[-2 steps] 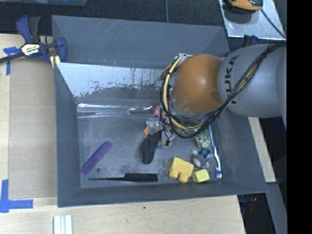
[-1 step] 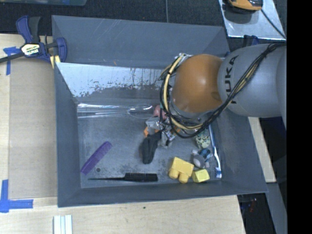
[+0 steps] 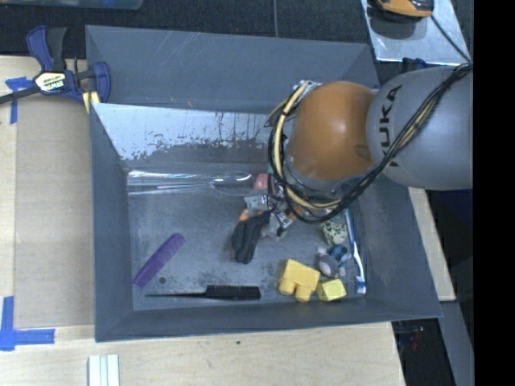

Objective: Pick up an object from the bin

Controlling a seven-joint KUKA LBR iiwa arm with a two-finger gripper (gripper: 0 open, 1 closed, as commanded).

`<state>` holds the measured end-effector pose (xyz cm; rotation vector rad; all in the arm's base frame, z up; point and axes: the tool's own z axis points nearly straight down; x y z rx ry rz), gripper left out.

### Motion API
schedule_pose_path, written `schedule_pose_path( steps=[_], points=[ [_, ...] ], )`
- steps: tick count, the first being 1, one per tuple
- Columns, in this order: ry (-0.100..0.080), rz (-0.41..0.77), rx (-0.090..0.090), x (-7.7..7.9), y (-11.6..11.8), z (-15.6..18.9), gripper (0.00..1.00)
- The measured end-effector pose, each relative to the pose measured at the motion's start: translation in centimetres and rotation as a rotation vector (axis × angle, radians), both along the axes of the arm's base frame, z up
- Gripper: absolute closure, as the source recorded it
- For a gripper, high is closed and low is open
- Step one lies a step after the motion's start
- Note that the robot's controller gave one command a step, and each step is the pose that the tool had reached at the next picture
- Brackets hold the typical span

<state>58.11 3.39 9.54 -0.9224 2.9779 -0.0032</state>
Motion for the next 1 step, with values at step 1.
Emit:
schedule_pose_path(
  steps=[1],
  points=[
    [0.006, -0.001, 0.0, -0.15, -0.01, 4.26, 1.0]
  ],
)
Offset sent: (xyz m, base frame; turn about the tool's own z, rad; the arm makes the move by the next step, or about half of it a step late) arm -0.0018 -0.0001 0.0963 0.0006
